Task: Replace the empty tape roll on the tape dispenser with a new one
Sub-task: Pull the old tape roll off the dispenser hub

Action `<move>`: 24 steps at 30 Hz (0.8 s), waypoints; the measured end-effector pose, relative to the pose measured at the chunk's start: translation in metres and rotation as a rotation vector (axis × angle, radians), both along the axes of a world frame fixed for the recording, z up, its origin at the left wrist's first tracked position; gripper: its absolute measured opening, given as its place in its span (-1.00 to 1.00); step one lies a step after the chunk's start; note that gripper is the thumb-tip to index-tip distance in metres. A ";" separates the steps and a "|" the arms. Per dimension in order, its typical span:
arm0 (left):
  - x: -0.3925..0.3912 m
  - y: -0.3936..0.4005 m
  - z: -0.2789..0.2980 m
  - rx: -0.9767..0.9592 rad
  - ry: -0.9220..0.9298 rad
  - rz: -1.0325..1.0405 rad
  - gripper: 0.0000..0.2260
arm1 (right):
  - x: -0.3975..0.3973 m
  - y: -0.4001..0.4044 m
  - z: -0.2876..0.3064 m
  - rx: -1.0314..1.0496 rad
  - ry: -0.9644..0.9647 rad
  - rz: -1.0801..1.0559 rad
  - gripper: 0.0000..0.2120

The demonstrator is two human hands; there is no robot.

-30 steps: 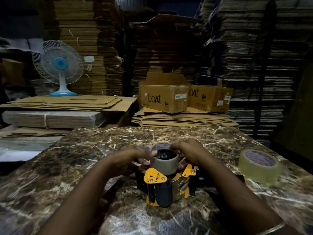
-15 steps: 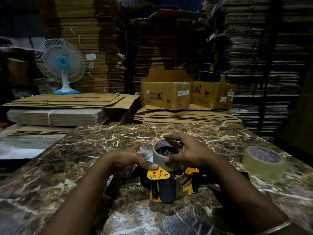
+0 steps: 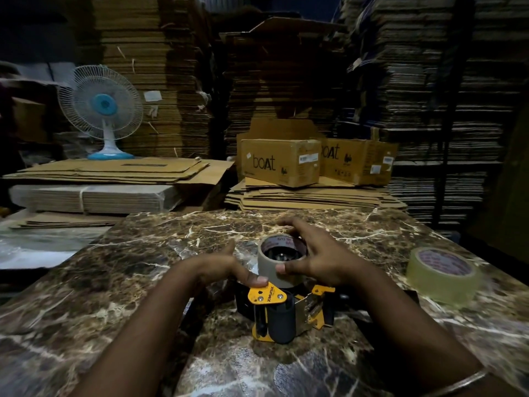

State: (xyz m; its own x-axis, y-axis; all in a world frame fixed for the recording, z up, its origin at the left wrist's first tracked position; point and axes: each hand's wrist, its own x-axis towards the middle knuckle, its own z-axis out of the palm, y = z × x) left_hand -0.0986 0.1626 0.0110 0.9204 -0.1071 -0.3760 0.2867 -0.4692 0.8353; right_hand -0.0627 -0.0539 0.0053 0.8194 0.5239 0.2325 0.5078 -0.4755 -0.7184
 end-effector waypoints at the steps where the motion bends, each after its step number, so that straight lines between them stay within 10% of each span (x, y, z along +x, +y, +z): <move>1: -0.001 -0.001 0.000 0.003 -0.001 0.009 0.21 | 0.000 0.001 0.001 -0.008 -0.027 -0.026 -0.24; 24: -0.011 -0.007 0.006 -0.072 -0.003 0.059 -0.05 | -0.001 -0.001 -0.001 0.094 -0.195 -0.046 -0.30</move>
State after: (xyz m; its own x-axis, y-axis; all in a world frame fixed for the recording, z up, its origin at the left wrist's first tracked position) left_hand -0.1098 0.1558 0.0170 0.9271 -0.0790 -0.3665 0.3096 -0.3899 0.8673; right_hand -0.0637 -0.0553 0.0045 0.7766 0.4557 0.4350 0.6209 -0.4369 -0.6508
